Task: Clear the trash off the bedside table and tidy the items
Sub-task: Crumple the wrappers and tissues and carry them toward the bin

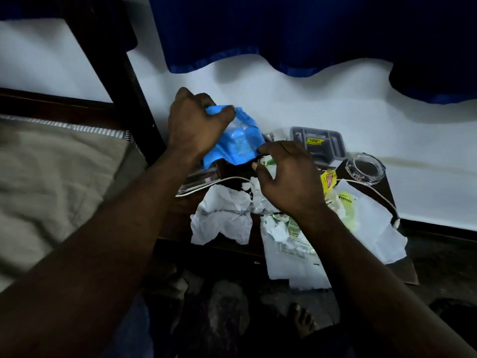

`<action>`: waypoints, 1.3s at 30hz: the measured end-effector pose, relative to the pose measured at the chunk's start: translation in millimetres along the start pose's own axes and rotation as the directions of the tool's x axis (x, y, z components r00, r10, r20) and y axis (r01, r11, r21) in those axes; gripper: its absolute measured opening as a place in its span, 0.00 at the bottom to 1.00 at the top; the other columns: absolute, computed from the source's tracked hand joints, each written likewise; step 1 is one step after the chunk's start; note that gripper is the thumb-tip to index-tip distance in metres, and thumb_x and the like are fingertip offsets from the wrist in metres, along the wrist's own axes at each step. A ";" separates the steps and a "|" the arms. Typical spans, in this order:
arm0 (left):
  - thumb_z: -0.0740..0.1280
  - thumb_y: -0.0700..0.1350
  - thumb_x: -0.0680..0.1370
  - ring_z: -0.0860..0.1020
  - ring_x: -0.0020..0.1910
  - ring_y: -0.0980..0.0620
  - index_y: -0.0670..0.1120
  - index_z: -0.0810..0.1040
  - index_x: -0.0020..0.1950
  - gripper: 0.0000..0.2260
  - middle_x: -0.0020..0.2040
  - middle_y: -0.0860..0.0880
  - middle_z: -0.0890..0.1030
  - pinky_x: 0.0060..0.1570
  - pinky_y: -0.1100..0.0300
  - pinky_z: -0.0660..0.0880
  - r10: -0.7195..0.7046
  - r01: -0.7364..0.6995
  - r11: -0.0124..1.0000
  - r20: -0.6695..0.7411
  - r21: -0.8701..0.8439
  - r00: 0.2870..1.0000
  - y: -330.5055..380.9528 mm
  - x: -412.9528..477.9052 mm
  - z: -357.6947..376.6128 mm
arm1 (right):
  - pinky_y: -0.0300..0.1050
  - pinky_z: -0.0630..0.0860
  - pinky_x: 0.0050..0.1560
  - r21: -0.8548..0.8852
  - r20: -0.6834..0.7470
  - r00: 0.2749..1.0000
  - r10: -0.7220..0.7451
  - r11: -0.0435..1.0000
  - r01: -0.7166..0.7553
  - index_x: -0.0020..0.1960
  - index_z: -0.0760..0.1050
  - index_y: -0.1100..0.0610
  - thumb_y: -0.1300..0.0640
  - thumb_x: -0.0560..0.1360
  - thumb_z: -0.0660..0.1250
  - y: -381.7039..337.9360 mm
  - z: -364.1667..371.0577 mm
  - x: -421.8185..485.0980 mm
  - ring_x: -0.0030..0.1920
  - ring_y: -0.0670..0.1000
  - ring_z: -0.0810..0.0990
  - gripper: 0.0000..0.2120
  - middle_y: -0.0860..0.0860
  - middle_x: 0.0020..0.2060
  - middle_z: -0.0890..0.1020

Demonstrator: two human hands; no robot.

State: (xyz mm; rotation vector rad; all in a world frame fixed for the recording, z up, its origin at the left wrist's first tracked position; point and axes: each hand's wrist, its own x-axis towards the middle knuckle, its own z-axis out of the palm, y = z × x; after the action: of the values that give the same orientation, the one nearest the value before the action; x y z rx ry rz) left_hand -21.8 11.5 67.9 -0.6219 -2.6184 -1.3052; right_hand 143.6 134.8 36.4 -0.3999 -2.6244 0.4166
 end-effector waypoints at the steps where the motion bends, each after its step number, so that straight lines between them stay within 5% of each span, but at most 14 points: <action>1: 0.70 0.69 0.70 0.79 0.46 0.48 0.48 0.79 0.39 0.23 0.49 0.44 0.76 0.49 0.56 0.75 -0.011 0.011 1.000 -0.001 0.011 1.000 -3.1 -1.9 -5.0 | 0.55 0.76 0.59 -0.010 0.015 1.000 -0.010 1.000 0.010 0.60 0.80 0.58 0.52 0.74 0.70 -2.0 0.6 0.3 0.58 0.61 0.79 0.17 0.56 0.55 0.84; 6: 0.77 0.65 0.64 0.73 0.32 0.59 0.46 0.73 0.35 0.24 0.36 0.53 0.71 0.34 0.67 0.69 -0.121 0.122 0.989 0.019 -0.086 0.992 -19.7 -10.7 -30.9 | 0.52 0.75 0.51 0.051 -0.001 0.991 -0.137 0.989 0.137 0.55 0.80 0.60 0.53 0.73 0.73 -17.2 5.6 -5.9 0.52 0.62 0.79 0.15 0.57 0.48 0.83; 9: 0.76 0.48 0.65 0.80 0.36 0.52 0.44 0.66 0.29 0.19 0.37 0.44 0.77 0.42 0.49 0.80 -0.183 0.215 0.900 0.119 -0.379 0.976 -32.5 -26.8 -36.3 | 0.50 0.75 0.47 0.091 -0.050 0.972 -0.231 0.968 0.235 0.52 0.80 0.61 0.52 0.74 0.74 -31.6 10.6 -10.2 0.47 0.62 0.80 0.14 0.57 0.44 0.83; 11: 0.72 0.41 0.67 0.86 0.45 0.49 0.47 0.67 0.28 0.14 0.52 0.46 0.85 0.50 0.44 0.81 -0.213 0.280 0.799 0.185 -0.533 0.959 -36.4 -37.4 -35.8 | 0.48 0.75 0.43 0.065 -0.050 0.968 -0.246 0.966 0.249 0.52 0.81 0.61 0.49 0.76 0.71 -39.5 14.1 -12.1 0.44 0.61 0.82 0.15 0.57 0.43 0.84; 16: 0.74 0.46 0.75 0.84 0.40 0.48 0.51 0.69 0.39 0.14 0.39 0.47 0.82 0.44 0.46 0.80 -0.130 0.140 0.867 0.055 -0.479 0.990 -40.0 -44.7 -36.0 | 0.47 0.72 0.36 0.040 -0.042 0.991 -0.126 0.991 0.127 0.51 0.81 0.59 0.47 0.75 0.71 -53.0 22.5 -10.5 0.40 0.63 0.83 0.15 0.57 0.40 0.84; 18: 0.72 0.49 0.78 0.81 0.40 0.47 0.48 0.73 0.47 0.10 0.38 0.51 0.78 0.47 0.45 0.79 -0.078 0.055 0.945 -0.059 -0.324 0.995 -38.0 -42.9 -38.2 | 0.44 0.73 0.40 0.231 0.036 0.997 -0.066 0.971 0.056 0.57 0.80 0.56 0.46 0.75 0.73 -57.0 21.4 -8.2 0.43 0.56 0.84 0.17 0.51 0.43 0.85; 20: 0.69 0.53 0.81 0.79 0.40 0.48 0.46 0.74 0.53 0.12 0.37 0.55 0.75 0.44 0.50 0.77 -0.010 -0.011 0.991 -0.156 -0.135 0.988 -31.8 -40.4 -39.1 | 0.43 0.79 0.46 0.563 0.204 0.979 -0.011 0.819 -0.108 0.64 0.77 0.50 0.44 0.75 0.73 -62.2 20.0 -6.0 0.47 0.46 0.85 0.21 0.45 0.48 0.86; 23: 0.61 0.61 0.82 0.77 0.38 0.50 0.48 0.75 0.53 0.17 0.34 0.55 0.76 0.41 0.55 0.71 0.001 -0.011 0.998 -0.152 -0.062 0.988 -16.7 -41.5 -31.7 | 0.47 0.83 0.40 0.793 0.372 0.920 0.121 0.473 -0.383 0.63 0.78 0.47 0.45 0.77 0.69 -71.7 23.4 -7.7 0.46 0.52 0.86 0.15 0.51 0.50 0.87; 26: 0.56 0.72 0.77 0.79 0.44 0.51 0.49 0.78 0.46 0.27 0.40 0.51 0.81 0.51 0.51 0.75 -0.120 0.175 0.915 0.167 -0.364 0.979 -8.1 -43.0 -15.7 | 0.46 0.81 0.32 0.830 0.451 0.830 0.328 0.186 -0.525 0.58 0.81 0.49 0.50 0.83 0.65 -73.1 27.2 -3.1 0.40 0.57 0.82 0.08 0.60 0.47 0.85; 28: 0.62 0.77 0.70 0.81 0.47 0.44 0.50 0.78 0.41 0.30 0.41 0.49 0.82 0.54 0.45 0.77 -0.147 0.333 0.825 0.396 -0.457 0.906 -9.4 -42.2 -9.7 | 0.45 0.81 0.30 0.823 0.469 0.785 0.405 0.120 -0.555 0.55 0.80 0.51 0.53 0.85 0.62 -66.3 27.6 0.6 0.39 0.57 0.84 0.08 0.58 0.45 0.86; 31: 0.79 0.67 0.63 0.84 0.51 0.38 0.49 0.76 0.43 0.25 0.47 0.39 0.83 0.54 0.39 0.82 -0.128 0.351 0.849 0.490 -0.395 0.862 -19.3 -45.6 -6.4 | 0.49 0.83 0.38 0.851 0.457 0.795 0.400 0.064 -0.522 0.54 0.81 0.53 0.60 0.84 0.61 -57.3 26.9 3.5 0.42 0.56 0.86 0.10 0.55 0.43 0.86; 35: 0.79 0.42 0.67 0.81 0.42 0.42 0.49 0.71 0.40 0.16 0.42 0.38 0.81 0.47 0.40 0.81 -0.155 0.357 0.772 0.389 -0.526 0.908 -28.1 -36.6 -8.1 | 0.58 0.80 0.52 0.835 0.549 0.800 0.242 -0.186 -0.517 0.57 0.75 0.60 0.63 0.80 0.56 -56.3 23.6 8.1 0.55 0.67 0.82 0.11 0.62 0.53 0.83; 37: 0.75 0.35 0.68 0.83 0.43 0.43 0.51 0.71 0.39 0.16 0.44 0.41 0.84 0.48 0.42 0.82 -0.150 0.294 0.811 0.305 -0.505 0.940 -31.1 -28.2 -9.4 | 0.52 0.81 0.45 0.827 0.546 0.799 0.250 -0.008 -0.563 0.58 0.74 0.57 0.57 0.76 0.59 -52.2 24.0 10.9 0.52 0.65 0.85 0.13 0.63 0.53 0.85; 39: 0.68 0.31 0.69 0.85 0.45 0.49 0.52 0.71 0.41 0.15 0.45 0.46 0.86 0.48 0.47 0.83 -0.105 0.160 0.922 0.171 -0.352 0.980 -36.2 -22.1 -12.7 | 0.49 0.81 0.46 0.696 0.419 0.862 0.286 0.508 -0.507 0.63 0.73 0.53 0.57 0.75 0.62 -43.9 26.5 9.3 0.49 0.57 0.87 0.16 0.57 0.51 0.87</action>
State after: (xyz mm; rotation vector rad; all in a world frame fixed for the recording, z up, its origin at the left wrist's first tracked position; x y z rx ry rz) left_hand -18.0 -24.4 42.4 -0.6199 -2.5883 -1.8835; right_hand 114.0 92.0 32.9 -0.6679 -2.2029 1.8232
